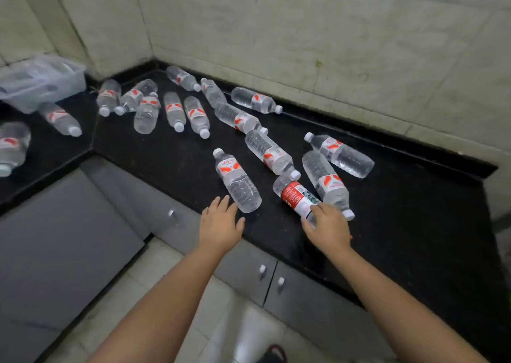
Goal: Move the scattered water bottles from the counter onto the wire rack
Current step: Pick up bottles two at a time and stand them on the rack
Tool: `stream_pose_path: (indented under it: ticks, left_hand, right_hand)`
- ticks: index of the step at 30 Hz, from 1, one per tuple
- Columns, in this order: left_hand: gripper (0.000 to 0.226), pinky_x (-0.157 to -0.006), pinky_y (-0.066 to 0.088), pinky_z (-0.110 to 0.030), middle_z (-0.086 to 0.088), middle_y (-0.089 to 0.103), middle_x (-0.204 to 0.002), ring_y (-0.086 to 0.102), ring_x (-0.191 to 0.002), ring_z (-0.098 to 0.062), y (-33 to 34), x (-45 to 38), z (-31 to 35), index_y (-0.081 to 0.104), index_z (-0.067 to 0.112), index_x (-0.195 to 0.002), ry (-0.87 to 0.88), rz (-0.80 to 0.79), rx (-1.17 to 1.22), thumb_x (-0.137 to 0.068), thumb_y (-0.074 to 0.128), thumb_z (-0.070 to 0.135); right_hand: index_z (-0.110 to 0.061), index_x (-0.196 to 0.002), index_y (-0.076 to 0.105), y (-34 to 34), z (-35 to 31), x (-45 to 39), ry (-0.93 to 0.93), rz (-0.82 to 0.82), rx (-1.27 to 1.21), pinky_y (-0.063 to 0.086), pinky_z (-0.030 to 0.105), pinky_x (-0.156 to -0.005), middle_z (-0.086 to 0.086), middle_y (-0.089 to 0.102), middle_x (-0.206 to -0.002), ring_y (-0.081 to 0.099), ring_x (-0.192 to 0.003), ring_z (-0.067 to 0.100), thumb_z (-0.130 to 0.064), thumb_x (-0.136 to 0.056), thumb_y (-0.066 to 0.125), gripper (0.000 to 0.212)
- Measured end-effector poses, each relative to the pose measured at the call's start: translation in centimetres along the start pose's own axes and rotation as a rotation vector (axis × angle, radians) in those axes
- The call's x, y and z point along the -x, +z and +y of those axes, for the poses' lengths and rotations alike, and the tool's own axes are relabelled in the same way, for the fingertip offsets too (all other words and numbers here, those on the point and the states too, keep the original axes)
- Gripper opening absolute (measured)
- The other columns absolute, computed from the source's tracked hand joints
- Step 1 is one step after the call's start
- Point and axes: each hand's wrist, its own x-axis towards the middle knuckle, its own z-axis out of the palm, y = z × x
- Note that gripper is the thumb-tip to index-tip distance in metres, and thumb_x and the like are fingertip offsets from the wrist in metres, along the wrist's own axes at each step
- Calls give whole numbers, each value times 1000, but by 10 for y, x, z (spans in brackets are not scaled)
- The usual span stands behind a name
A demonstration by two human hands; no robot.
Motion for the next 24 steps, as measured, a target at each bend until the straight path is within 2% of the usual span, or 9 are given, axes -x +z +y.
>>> stream_pose_path:
  ticks: [4,7,10,12,14,17,19,21,24]
  left_hand:
    - [49,-114,22,-37,-5,28,-153,21,-142,-23,9,-55,3,36,16,-139,46,20,4,-95,39,36]
    - [50,-113,25,-38,-6,28,-152,20,-142,-23,11,-92,10,36,16,-140,57,30,5,-95,39,37]
    - [51,-112,25,-41,-9,23,-154,16,-143,-26,8,-125,10,35,16,-140,-2,48,63,-94,43,36]
    - [52,-114,22,-43,-12,18,-155,10,-144,-29,7,-144,10,35,18,-141,-49,48,107,-94,45,36]
    - [56,-116,16,-45,-15,12,-156,4,-145,-32,8,-158,11,33,19,-142,-111,21,148,-91,48,39]
    - [65,-116,11,-49,-16,1,-157,-6,-145,-31,14,-170,15,30,16,-143,-161,-57,123,-87,54,38]
    - [64,-116,9,-50,-16,-3,-157,-9,-145,-30,16,-172,16,32,16,-141,-154,-79,123,-84,55,32]
    - [62,-116,8,-50,-16,-5,-157,-10,-145,-29,15,-173,13,33,17,-141,-106,-88,111,-84,55,30]
    - [64,-117,7,-48,-15,-10,-157,-13,-145,-29,13,-171,2,30,21,-143,58,-172,41,-85,56,31]
  right_hand:
    - [0,-101,66,14,-7,-32,12,-64,-28,53,46,-78,22,68,-101,66,-88,40,-31,-68,70,45]
    - [-10,-137,36,17,-14,-59,105,-222,-12,37,41,-103,13,43,-139,46,-123,32,-41,-85,57,65]
    - [-14,-145,14,15,-21,-75,149,-351,92,34,40,-104,10,35,-141,40,-126,29,-45,-85,55,79]
    - [-13,-144,21,24,-20,-78,174,-295,132,41,41,-96,12,44,-133,48,-118,29,-45,-78,65,86]
    - [-9,-123,55,28,-19,-78,156,-243,155,54,37,-67,12,65,-98,66,-81,27,-48,-43,86,95]
    - [-12,-101,70,34,-16,-78,140,-169,154,51,31,-47,5,67,-72,63,-55,20,-48,-18,89,92]
    - [-11,-122,57,27,-17,-80,157,-233,122,53,37,-66,10,66,-97,65,-79,26,-46,-44,85,90]
    - [-16,-143,25,27,-13,-83,146,-276,64,41,39,-95,8,47,-131,51,-115,28,-41,-77,66,82]
    - [-23,-143,18,23,-11,-85,144,-353,0,37,38,-99,1,40,-139,44,-122,25,-40,-81,63,78]
